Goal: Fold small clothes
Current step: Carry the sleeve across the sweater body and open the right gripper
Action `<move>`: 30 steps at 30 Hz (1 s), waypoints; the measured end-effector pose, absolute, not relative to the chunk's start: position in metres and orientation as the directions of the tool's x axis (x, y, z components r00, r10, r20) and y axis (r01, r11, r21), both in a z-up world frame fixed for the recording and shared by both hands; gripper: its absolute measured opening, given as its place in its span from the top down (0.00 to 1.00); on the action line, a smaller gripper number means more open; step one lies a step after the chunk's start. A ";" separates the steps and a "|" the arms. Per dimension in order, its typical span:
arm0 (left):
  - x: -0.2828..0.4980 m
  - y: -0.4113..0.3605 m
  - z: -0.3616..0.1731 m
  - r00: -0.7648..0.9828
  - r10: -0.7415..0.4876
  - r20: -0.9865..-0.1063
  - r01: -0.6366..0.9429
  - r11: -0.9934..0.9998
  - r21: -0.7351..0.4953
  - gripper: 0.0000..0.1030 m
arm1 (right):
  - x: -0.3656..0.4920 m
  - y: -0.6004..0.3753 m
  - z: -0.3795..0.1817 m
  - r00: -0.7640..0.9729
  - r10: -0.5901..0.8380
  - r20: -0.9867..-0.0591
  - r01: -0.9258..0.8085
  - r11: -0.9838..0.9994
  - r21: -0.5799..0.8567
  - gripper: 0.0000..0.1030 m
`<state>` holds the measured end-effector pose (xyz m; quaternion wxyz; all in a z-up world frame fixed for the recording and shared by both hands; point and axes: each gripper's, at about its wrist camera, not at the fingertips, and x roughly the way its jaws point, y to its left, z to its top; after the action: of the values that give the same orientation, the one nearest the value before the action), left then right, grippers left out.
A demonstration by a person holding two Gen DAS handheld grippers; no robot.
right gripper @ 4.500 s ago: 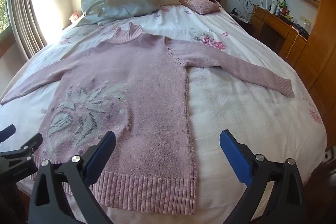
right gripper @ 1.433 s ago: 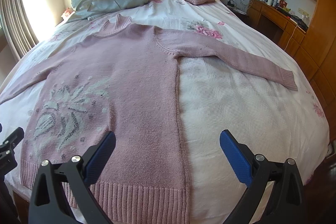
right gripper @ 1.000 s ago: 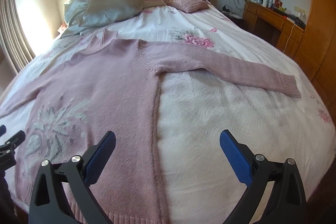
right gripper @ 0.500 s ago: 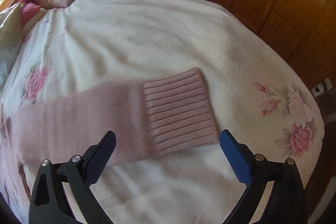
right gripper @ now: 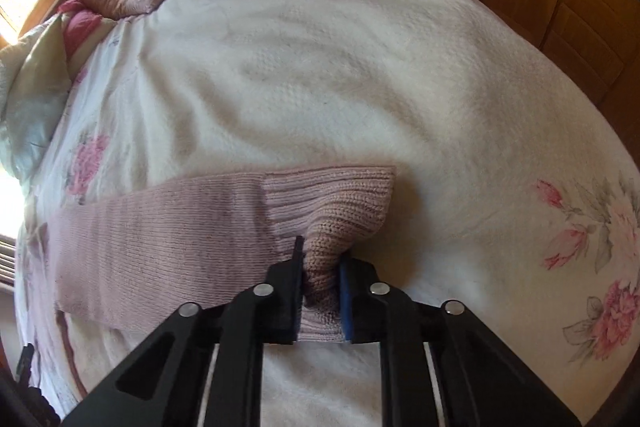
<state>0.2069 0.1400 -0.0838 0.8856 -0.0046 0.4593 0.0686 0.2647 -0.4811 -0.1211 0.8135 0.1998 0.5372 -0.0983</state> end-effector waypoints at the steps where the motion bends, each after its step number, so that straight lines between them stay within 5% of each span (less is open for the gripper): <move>1: 0.206 0.143 -0.084 0.569 0.122 -0.814 -0.129 0.990 0.058 0.03 | 0.265 -0.479 -0.117 0.406 0.024 -0.913 0.369 0.910 0.187 0.86; 7: 0.197 0.175 -0.085 0.557 0.149 -0.817 -0.182 0.982 0.055 0.03 | 0.267 -0.431 -0.079 0.480 -0.101 -0.872 0.303 0.951 0.057 0.86; 16: 0.181 0.213 -0.085 0.542 0.167 -0.823 -0.236 0.971 0.042 0.03 | 0.288 -0.281 -0.027 0.598 0.070 -0.798 0.019 0.995 0.101 0.87; 27: 0.165 0.236 -0.093 0.520 0.159 -0.839 -0.248 0.968 0.031 0.03 | 0.299 -0.113 -0.070 0.495 0.265 -0.828 -0.237 0.957 0.165 0.86; 30: 0.166 0.234 -0.094 0.518 0.143 -0.844 -0.239 0.971 0.018 0.03 | 0.297 -0.092 -0.090 0.443 0.275 -0.853 -0.266 0.949 0.168 0.76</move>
<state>0.1656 0.2340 -0.0939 0.8696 -0.0500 0.4787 0.1098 0.2970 -0.0918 -0.0896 0.8494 0.0046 0.5030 0.1594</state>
